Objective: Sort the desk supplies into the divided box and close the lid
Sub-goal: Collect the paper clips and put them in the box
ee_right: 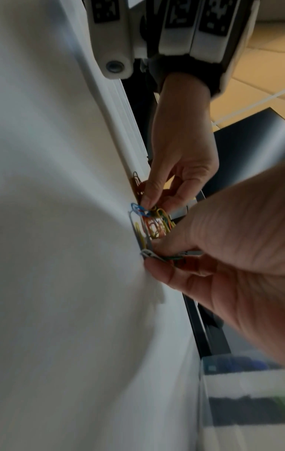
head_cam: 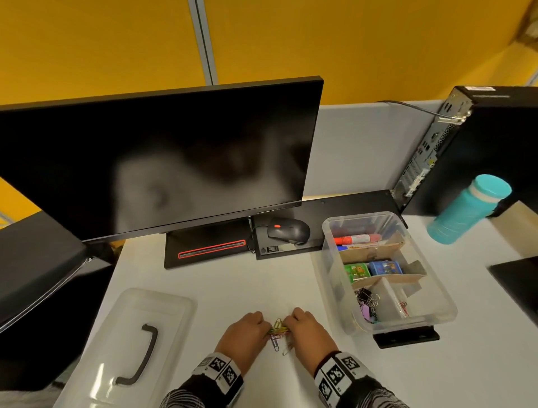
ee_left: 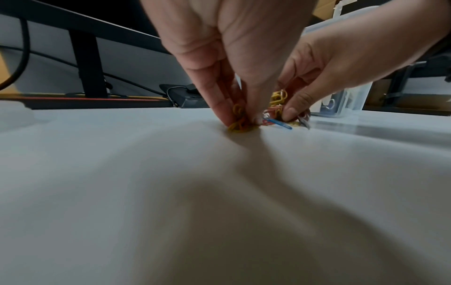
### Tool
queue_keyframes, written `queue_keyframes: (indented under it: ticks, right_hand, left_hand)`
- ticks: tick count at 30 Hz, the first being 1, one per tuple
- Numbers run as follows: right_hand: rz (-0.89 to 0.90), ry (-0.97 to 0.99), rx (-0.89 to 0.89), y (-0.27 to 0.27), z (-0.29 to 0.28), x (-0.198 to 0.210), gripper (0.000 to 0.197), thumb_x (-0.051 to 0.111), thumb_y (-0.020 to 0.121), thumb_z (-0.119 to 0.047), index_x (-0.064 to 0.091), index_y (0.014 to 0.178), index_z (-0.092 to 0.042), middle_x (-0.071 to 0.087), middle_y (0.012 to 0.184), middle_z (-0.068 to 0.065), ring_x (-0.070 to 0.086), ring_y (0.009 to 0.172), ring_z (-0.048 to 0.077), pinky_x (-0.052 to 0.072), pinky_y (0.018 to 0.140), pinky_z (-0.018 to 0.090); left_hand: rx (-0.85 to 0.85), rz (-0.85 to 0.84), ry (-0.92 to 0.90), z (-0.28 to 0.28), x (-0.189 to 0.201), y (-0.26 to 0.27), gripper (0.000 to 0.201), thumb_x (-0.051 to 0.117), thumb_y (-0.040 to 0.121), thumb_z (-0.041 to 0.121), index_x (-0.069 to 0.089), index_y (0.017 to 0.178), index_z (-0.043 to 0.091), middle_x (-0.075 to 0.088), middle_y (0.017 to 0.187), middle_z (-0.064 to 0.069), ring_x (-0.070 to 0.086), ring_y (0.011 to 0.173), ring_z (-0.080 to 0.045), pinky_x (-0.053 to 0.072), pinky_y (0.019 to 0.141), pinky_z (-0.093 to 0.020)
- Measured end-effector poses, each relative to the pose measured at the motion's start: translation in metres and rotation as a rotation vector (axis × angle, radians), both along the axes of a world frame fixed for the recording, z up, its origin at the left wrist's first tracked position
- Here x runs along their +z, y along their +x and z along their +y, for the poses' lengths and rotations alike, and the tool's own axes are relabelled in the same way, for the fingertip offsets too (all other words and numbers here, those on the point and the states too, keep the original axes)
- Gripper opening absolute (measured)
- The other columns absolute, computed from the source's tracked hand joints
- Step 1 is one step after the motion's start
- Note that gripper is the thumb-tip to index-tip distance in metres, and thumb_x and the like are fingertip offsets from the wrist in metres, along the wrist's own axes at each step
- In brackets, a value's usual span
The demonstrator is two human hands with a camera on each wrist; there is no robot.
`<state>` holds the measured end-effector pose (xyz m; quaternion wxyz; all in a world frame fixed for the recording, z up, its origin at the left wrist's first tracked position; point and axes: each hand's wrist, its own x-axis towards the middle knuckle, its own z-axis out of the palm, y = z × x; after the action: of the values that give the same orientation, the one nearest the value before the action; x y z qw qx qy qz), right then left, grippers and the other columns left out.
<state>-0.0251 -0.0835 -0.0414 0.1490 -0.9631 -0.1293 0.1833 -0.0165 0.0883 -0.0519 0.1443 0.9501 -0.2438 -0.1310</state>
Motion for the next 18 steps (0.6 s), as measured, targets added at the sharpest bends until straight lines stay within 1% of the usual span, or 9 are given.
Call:
queue_keyframes:
  ticks: [1, 3, 6, 9, 10, 13, 14, 16, 18]
  right_hand:
    - [0.005, 0.012, -0.018, 0.000, -0.003, 0.000, 0.039, 0.039, 0.088, 0.003, 0.053, 0.122, -0.011, 0.047, 0.124, 0.010, 0.046, 0.113, 0.026, 0.036, 0.075, 0.030]
    - [-0.002, 0.047, -0.050, -0.001, -0.011, 0.002, 0.039, 0.039, 0.087, 0.005, 0.056, 0.119, -0.011, 0.050, 0.120, 0.009, 0.049, 0.112, 0.025, 0.038, 0.077, 0.028]
    - [-0.048, 0.090, -0.039, -0.006, -0.021, 0.007, 0.036, 0.040, 0.088, 0.005, 0.059, 0.114, -0.011, 0.055, 0.114, 0.007, 0.051, 0.108, 0.022, 0.038, 0.076, 0.025]
    - [-0.111, 0.199, -0.030, -0.014, -0.028, 0.020, 0.031, 0.044, 0.090, 0.000, 0.063, 0.110, -0.013, 0.059, 0.109, 0.004, 0.054, 0.102, 0.019, 0.041, 0.079, 0.023]
    - [-0.129, 0.254, -0.039, -0.017, -0.030, 0.028, 0.027, 0.046, 0.092, -0.003, 0.065, 0.107, -0.014, 0.060, 0.105, 0.002, 0.055, 0.099, 0.016, 0.041, 0.079, 0.020]
    - [-0.151, 0.445, -0.104, -0.025, -0.039, 0.059, 0.018, 0.054, 0.091, -0.010, 0.069, 0.100, -0.016, 0.059, 0.092, -0.006, 0.053, 0.082, 0.003, 0.041, 0.075, 0.013]
    - [-0.158, 0.506, -0.136, -0.029, -0.044, 0.071, 0.016, 0.057, 0.090, -0.010, 0.070, 0.098, -0.016, 0.059, 0.089, -0.008, 0.054, 0.079, 0.001, 0.045, 0.075, 0.015]
    - [-0.178, 0.601, -0.198, -0.037, -0.056, 0.096, 0.014, 0.061, 0.089, -0.010, 0.071, 0.096, -0.018, 0.061, 0.089, -0.010, 0.060, 0.077, 0.004, 0.052, 0.075, 0.020]
    - [-0.201, 0.703, -0.300, -0.043, -0.075, 0.118, 0.017, 0.063, 0.087, -0.005, 0.071, 0.094, -0.018, 0.064, 0.088, -0.010, 0.064, 0.074, 0.006, 0.052, 0.071, 0.016]
  left_hand:
    - [0.022, -0.001, -0.014, 0.000, 0.000, 0.000, 0.020, 0.053, 0.090, 0.028, 0.067, 0.091, 0.014, 0.061, 0.089, -0.005, 0.062, 0.084, -0.023, 0.037, 0.060, -0.026]
    - [0.068, 0.023, -0.035, 0.003, 0.003, -0.002, 0.025, 0.047, 0.095, 0.027, 0.065, 0.105, 0.013, 0.060, 0.102, -0.007, 0.057, 0.097, -0.023, 0.038, 0.070, -0.029]
    - [0.107, 0.029, -0.092, 0.009, 0.007, -0.004, 0.027, 0.046, 0.096, 0.030, 0.064, 0.113, 0.019, 0.057, 0.105, 0.000, 0.054, 0.101, -0.016, 0.037, 0.078, -0.022]
    - [0.164, 0.079, -0.181, 0.011, 0.011, -0.005, 0.024, 0.052, 0.093, 0.033, 0.067, 0.110, 0.023, 0.051, 0.091, 0.010, 0.051, 0.087, -0.007, 0.032, 0.067, -0.006]
    - [0.187, 0.084, -0.199, 0.012, 0.011, -0.004, 0.024, 0.054, 0.093, 0.034, 0.067, 0.109, 0.024, 0.050, 0.088, 0.012, 0.050, 0.085, -0.005, 0.030, 0.065, -0.004]
    - [0.234, 0.093, -0.257, 0.012, 0.016, -0.003, 0.024, 0.059, 0.090, 0.036, 0.069, 0.109, 0.025, 0.055, 0.088, 0.014, 0.051, 0.083, -0.003, 0.032, 0.066, -0.003]
    - [0.244, 0.090, -0.278, 0.012, 0.018, -0.003, 0.024, 0.061, 0.089, 0.036, 0.070, 0.108, 0.024, 0.056, 0.087, 0.014, 0.052, 0.082, -0.002, 0.033, 0.066, -0.003]
    - [0.271, 0.086, -0.326, 0.011, 0.021, -0.002, 0.022, 0.066, 0.086, 0.034, 0.071, 0.104, 0.023, 0.057, 0.084, 0.018, 0.054, 0.077, 0.004, 0.035, 0.067, -0.002]
    - [0.291, 0.085, -0.357, 0.009, 0.022, -0.003, 0.021, 0.069, 0.084, 0.032, 0.072, 0.102, 0.022, 0.060, 0.083, 0.018, 0.054, 0.075, 0.007, 0.038, 0.068, -0.002]
